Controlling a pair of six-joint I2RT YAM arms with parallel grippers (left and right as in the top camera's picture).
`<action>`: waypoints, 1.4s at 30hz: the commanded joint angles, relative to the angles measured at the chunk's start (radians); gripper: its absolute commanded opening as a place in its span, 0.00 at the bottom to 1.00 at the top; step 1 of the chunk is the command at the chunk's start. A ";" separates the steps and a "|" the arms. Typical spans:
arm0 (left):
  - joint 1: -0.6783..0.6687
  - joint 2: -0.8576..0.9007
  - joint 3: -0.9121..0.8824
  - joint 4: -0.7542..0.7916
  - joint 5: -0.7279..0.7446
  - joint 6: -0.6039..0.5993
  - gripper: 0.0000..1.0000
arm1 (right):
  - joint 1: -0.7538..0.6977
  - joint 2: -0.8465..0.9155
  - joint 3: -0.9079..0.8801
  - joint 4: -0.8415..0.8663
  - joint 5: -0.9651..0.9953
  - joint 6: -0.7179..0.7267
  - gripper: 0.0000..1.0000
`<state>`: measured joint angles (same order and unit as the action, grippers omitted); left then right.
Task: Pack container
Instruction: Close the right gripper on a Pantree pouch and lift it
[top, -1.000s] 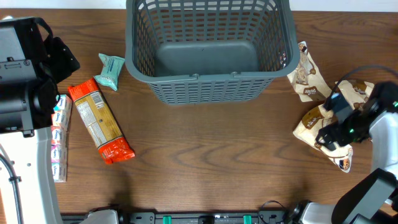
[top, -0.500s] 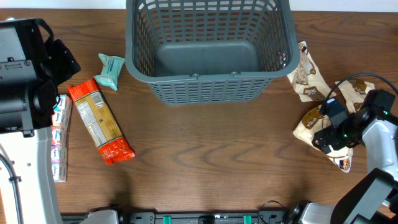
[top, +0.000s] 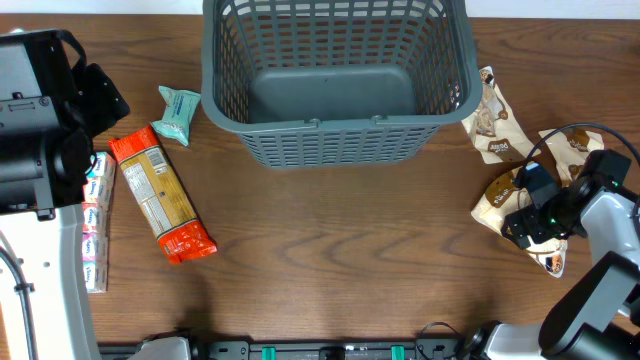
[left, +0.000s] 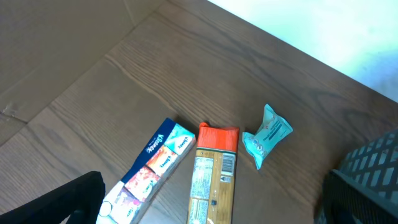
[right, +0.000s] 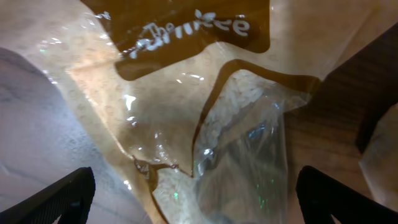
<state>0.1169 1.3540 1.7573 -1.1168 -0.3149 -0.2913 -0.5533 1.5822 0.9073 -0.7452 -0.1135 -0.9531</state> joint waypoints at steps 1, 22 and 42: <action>0.005 -0.002 0.002 0.000 -0.016 0.008 1.00 | -0.013 0.042 -0.008 0.013 -0.012 0.007 0.90; 0.005 -0.002 0.002 0.000 -0.016 0.008 1.00 | -0.010 0.130 -0.008 0.087 -0.113 0.076 0.55; 0.005 -0.002 0.002 0.000 -0.016 0.009 1.00 | -0.009 0.102 0.026 0.145 -0.244 0.429 0.01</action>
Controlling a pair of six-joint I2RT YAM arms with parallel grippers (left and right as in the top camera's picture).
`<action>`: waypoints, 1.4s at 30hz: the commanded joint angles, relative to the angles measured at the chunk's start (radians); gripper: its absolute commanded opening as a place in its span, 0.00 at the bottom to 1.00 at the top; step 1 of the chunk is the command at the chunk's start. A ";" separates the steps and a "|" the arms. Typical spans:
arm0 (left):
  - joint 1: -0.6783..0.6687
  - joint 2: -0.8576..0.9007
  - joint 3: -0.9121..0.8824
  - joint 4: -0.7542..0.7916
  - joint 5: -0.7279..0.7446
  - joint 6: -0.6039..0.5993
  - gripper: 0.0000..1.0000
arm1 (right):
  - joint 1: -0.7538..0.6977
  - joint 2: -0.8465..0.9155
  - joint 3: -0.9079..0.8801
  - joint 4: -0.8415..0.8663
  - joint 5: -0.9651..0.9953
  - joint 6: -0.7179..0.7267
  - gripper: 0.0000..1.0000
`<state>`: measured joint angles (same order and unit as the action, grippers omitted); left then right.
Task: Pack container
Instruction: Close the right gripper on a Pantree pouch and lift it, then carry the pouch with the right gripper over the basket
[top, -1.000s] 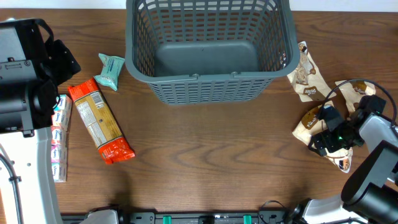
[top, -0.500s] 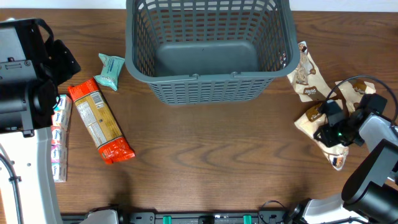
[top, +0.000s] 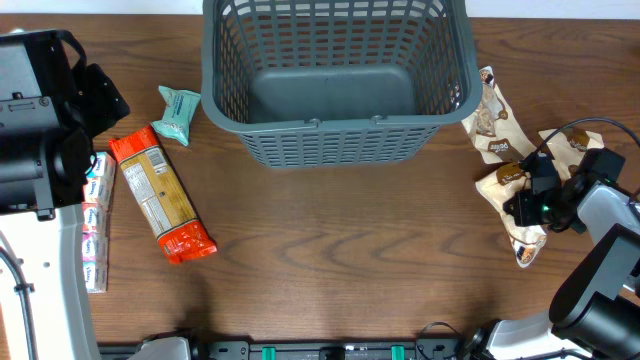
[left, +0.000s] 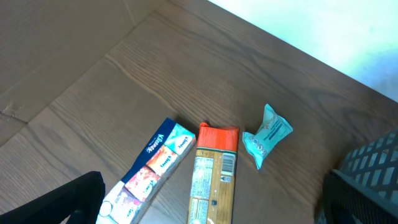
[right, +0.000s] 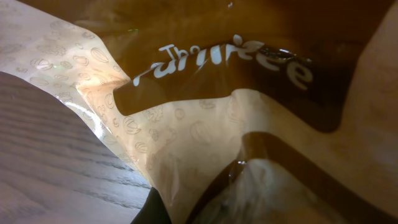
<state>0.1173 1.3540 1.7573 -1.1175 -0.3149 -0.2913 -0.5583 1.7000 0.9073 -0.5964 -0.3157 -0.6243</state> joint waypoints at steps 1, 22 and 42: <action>0.005 -0.002 0.002 0.001 -0.016 0.009 1.00 | -0.004 -0.027 0.035 -0.011 -0.041 0.105 0.01; 0.005 -0.002 0.002 -0.003 -0.015 0.008 1.00 | 0.132 -0.399 0.552 -0.048 -0.114 0.270 0.01; 0.005 -0.002 0.002 -0.070 -0.008 -0.003 1.00 | 0.830 0.148 1.254 -0.038 -0.151 -0.392 0.01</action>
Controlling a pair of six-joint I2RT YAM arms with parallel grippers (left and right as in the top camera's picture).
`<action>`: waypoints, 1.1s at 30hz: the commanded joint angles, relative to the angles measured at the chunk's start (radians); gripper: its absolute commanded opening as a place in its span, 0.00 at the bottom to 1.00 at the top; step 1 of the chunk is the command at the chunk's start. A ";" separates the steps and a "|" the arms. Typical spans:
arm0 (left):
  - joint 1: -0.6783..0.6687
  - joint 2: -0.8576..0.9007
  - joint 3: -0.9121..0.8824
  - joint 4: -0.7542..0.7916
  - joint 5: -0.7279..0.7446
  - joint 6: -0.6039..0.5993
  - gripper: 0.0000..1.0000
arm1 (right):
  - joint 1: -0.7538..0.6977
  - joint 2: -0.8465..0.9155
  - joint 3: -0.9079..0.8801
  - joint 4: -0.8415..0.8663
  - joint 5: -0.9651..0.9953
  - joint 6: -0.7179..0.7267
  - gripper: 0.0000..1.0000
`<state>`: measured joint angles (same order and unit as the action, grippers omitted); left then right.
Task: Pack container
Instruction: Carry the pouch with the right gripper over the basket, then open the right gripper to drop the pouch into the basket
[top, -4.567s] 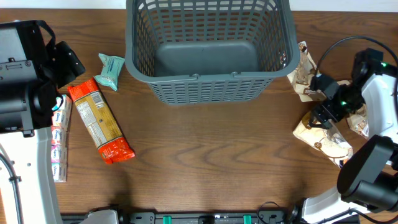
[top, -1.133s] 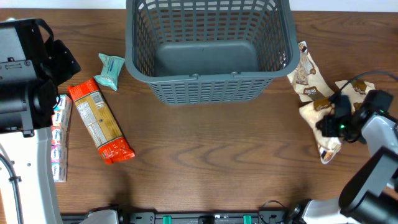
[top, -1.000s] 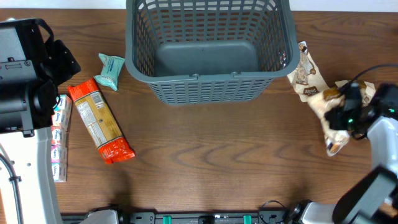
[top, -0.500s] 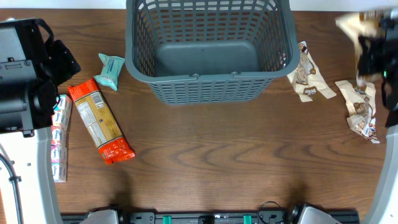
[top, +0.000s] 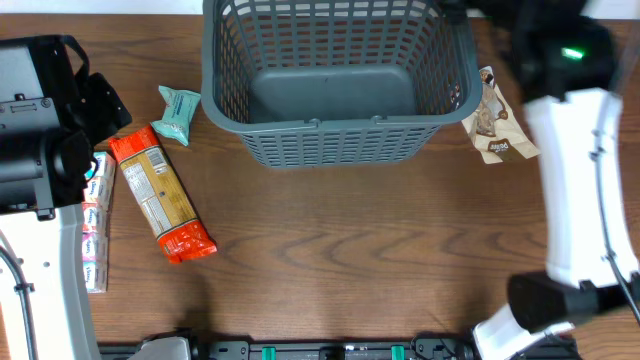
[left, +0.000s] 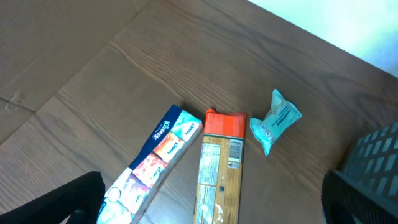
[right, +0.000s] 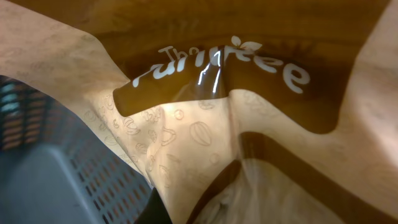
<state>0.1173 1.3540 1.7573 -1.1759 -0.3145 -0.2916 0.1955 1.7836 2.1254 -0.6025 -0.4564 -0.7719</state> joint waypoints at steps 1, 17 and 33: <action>0.005 -0.002 0.002 -0.015 -0.008 -0.002 1.00 | 0.098 0.095 0.035 -0.064 -0.002 -0.275 0.01; 0.005 -0.002 0.002 -0.034 -0.008 -0.002 1.00 | 0.148 0.410 0.035 -0.517 0.195 -0.325 0.02; 0.005 -0.002 0.002 -0.035 -0.008 -0.002 1.00 | 0.158 0.301 0.105 -0.536 0.198 -0.200 0.80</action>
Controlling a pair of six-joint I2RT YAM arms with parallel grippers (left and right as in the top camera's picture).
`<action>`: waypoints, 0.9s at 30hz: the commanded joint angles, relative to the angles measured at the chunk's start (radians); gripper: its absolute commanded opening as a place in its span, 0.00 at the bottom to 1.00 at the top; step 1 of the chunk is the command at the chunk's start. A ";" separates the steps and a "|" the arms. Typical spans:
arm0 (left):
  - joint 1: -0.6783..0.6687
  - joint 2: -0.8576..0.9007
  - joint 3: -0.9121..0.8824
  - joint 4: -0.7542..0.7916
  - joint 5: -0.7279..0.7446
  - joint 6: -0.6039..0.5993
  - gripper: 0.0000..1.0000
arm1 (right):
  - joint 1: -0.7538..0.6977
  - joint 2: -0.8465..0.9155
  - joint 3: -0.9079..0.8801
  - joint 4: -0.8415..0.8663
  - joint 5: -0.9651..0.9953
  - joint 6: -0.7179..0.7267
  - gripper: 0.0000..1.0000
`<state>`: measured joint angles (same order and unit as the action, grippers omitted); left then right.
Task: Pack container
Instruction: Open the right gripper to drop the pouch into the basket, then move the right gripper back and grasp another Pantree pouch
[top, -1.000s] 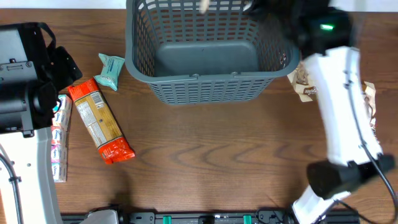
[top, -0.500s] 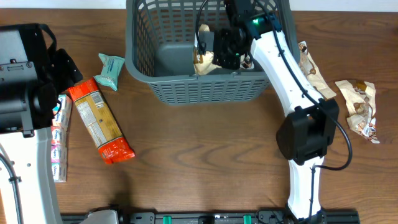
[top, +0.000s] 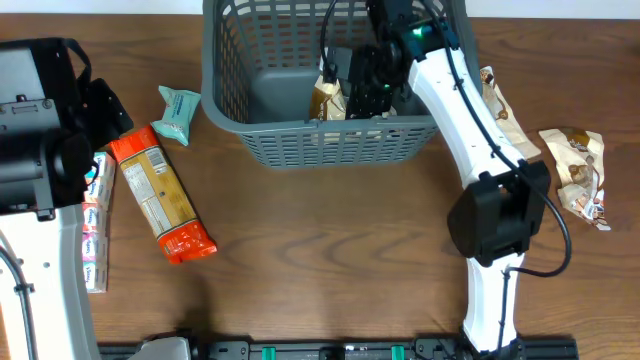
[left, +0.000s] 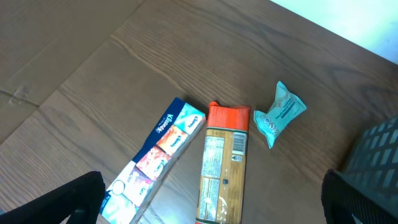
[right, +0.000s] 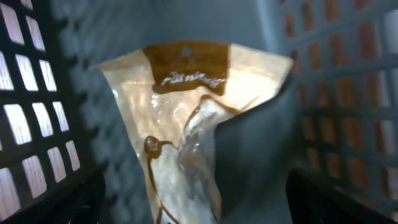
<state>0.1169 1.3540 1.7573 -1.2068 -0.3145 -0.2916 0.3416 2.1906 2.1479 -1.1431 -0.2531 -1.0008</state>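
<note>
The grey basket (top: 440, 120) stands at the back middle of the table. My right gripper (top: 365, 85) reaches down inside it, open, fingers wide apart. Below it a tan and brown snack bag (right: 186, 124) leans in the basket, free of both fingers, also seen from overhead as the bag (top: 328, 98). Two more tan bags lie on the table: one (top: 497, 118) just right of the basket, one (top: 578, 168) at the far right. My left gripper (left: 208, 211) hangs open high above the left items.
Left of the basket lie a teal packet (top: 177, 113), an orange pasta pack (top: 160, 195) and a tissue pack (top: 95, 225). The left arm's base (top: 35, 120) fills the left edge. The right arm (top: 470, 110) crosses the basket's right rim.
My right gripper was shut on the tan bag above the basket's back right corner. Now it is inside the basket, open, and the bag rests there. The left wrist view has shifted slightly.
My right gripper first stood open over a tan bag on the table at the right. Then it was shut on that bag, slightly raised. Then it held it above the basket's far right corner. Now the bag sits in the basket, let go.
</note>
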 joint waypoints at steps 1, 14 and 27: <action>0.005 -0.002 0.002 -0.004 -0.008 -0.002 1.00 | 0.007 -0.126 0.113 0.006 -0.005 0.045 0.80; 0.005 -0.002 0.002 -0.004 -0.008 -0.003 1.00 | -0.305 -0.308 0.445 0.026 0.232 0.648 0.94; 0.005 -0.002 0.002 -0.003 -0.008 -0.025 1.00 | -0.532 -0.035 0.441 -0.127 0.325 0.718 0.91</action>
<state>0.1173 1.3540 1.7573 -1.2072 -0.3141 -0.3080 -0.1871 2.0895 2.5958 -1.2484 0.0341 -0.2756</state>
